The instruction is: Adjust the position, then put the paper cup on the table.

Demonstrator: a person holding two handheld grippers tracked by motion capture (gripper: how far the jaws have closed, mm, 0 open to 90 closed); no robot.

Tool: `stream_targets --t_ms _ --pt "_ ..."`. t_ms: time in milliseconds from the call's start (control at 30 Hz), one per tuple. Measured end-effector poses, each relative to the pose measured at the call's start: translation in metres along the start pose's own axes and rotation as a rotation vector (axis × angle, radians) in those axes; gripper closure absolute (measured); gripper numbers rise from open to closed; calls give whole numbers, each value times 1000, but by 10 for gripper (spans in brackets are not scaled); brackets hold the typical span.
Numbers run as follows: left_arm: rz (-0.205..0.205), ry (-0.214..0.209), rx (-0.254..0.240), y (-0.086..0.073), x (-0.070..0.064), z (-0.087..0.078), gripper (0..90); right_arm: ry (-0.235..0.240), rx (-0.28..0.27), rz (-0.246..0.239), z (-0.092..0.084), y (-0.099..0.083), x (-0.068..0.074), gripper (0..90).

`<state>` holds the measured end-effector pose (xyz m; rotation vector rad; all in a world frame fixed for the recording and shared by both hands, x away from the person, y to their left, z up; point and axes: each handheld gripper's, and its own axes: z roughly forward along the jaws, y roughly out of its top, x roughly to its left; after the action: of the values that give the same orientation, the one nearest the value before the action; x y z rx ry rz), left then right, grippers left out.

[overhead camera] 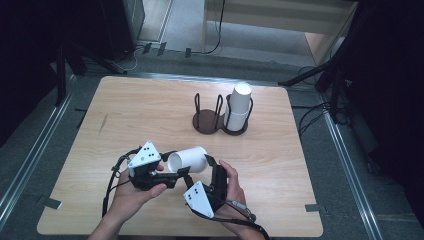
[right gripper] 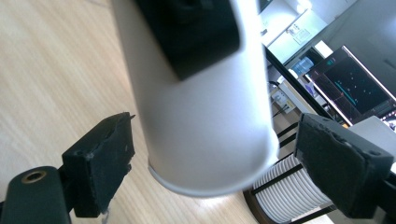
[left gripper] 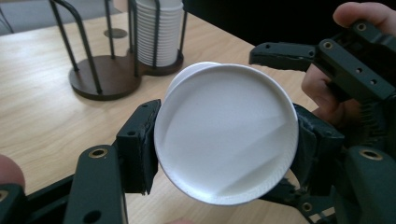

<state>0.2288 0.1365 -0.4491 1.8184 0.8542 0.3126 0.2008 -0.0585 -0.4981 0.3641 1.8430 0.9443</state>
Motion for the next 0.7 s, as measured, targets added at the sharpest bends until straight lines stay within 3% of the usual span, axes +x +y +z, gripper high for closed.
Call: stream_targets --t_ms 133,167,200,333,367,400,433,467,700 --pt "-22 21 -35 -1 4 -5 354 -10 -12 33 0 2 -4 122" --pt "-32 35 -55 -1 7 -9 353 -18 -17 73 0 3 -7 118" --pt "-32 35 -55 -1 7 -9 353 -18 -17 73 0 3 -7 118" --pt "-52 65 -128 0 11 -15 353 -42 -38 155 -3 6 -16 112" --pt "-56 68 -144 0 12 -16 353 -55 -42 201 -5 6 -21 106" --pt "-58 72 -156 0 12 -17 353 -55 -42 201 -5 6 -21 106" --pt "-57 72 -173 0 13 -18 353 -61 -44 214 -6 6 -24 105" --pt "-58 69 -202 0 12 -19 353 -70 -42 259 -7 6 -29 104" --pt "-36 68 -245 1 11 -17 353 -89 -44 346 -11 4 -42 97"
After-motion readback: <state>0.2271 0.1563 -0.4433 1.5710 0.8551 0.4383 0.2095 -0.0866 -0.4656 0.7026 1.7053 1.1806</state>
